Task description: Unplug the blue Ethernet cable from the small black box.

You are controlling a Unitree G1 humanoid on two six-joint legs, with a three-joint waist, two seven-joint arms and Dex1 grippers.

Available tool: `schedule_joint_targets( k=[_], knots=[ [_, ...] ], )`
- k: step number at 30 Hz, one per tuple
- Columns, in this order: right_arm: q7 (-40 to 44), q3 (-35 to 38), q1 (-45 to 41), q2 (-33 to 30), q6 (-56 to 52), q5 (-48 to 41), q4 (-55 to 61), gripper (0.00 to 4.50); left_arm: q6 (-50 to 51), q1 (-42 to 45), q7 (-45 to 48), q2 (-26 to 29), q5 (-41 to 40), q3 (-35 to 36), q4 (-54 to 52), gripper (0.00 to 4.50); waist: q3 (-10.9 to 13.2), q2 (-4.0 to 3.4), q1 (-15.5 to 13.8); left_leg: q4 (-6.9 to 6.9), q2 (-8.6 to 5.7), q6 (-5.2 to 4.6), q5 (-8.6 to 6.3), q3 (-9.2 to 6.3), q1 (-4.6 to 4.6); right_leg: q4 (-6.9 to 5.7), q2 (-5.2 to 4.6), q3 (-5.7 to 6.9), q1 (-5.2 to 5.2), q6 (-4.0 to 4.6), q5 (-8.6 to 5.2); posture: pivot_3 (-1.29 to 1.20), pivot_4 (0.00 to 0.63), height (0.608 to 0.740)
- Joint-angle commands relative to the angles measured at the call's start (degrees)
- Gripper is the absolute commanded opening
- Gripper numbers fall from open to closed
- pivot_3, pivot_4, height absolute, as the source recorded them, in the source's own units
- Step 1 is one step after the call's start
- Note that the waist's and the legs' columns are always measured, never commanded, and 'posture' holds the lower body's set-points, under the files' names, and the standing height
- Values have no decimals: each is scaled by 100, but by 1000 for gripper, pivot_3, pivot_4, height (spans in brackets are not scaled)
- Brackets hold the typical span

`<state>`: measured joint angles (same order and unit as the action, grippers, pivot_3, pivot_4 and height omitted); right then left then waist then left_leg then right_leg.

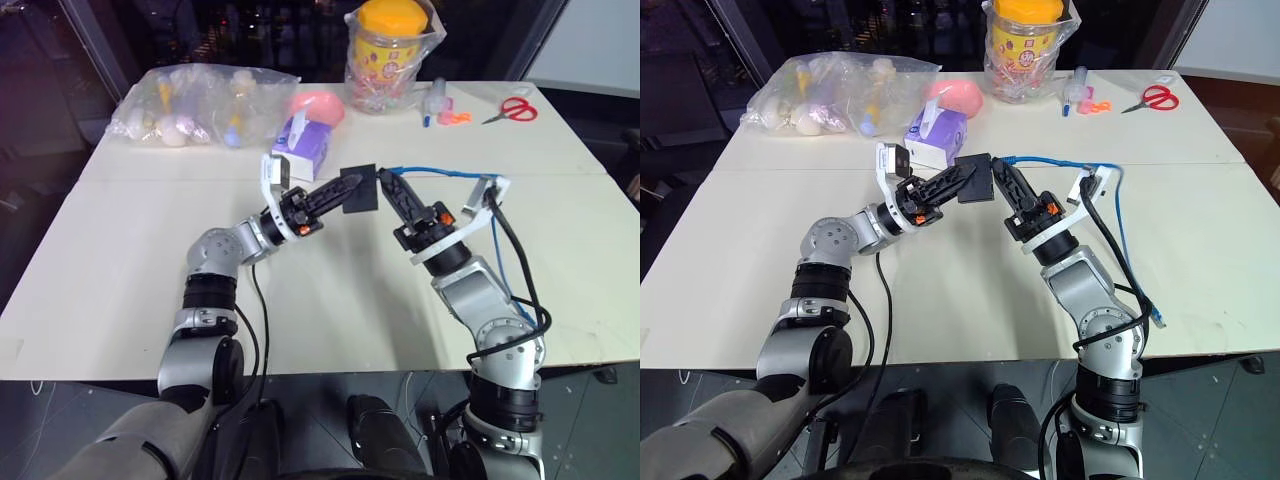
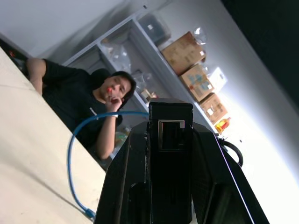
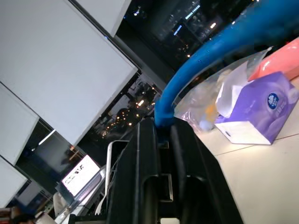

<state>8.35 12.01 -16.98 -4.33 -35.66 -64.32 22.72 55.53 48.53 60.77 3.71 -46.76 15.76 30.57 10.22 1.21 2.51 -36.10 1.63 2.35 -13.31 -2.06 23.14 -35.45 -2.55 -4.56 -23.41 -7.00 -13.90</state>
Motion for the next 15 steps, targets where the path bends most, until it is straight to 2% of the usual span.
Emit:
schedule_joint_targets(
  k=[1,6,11,15],
  knots=[
    [-26,-32,-66,-14,73,7,-15,88,-112,64,-8,7,-94,-23,-186,499,0,0,0,0,0,0,0,0,0,1,0,0,0,0,0,0,150,740],
    [-272,342,-150,-27,364,-31,-170,88,-491,178,-95,295,56,108,54,499,0,0,-1,0,0,0,0,0,2,2,0,0,-1,0,0,0,150,740],
    [-548,1183,-333,-430,771,-122,-664,88,-885,358,-70,972,149,331,498,499,0,0,4,-1,0,0,0,1,4,4,0,-1,-4,0,0,0,150,740],
    [-725,1258,-512,-759,863,411,-1252,88,-2302,406,-873,862,917,153,608,499,0,-1,-38,8,0,0,0,2,5,6,-2,1,-6,0,0,0,150,740]
  ],
)
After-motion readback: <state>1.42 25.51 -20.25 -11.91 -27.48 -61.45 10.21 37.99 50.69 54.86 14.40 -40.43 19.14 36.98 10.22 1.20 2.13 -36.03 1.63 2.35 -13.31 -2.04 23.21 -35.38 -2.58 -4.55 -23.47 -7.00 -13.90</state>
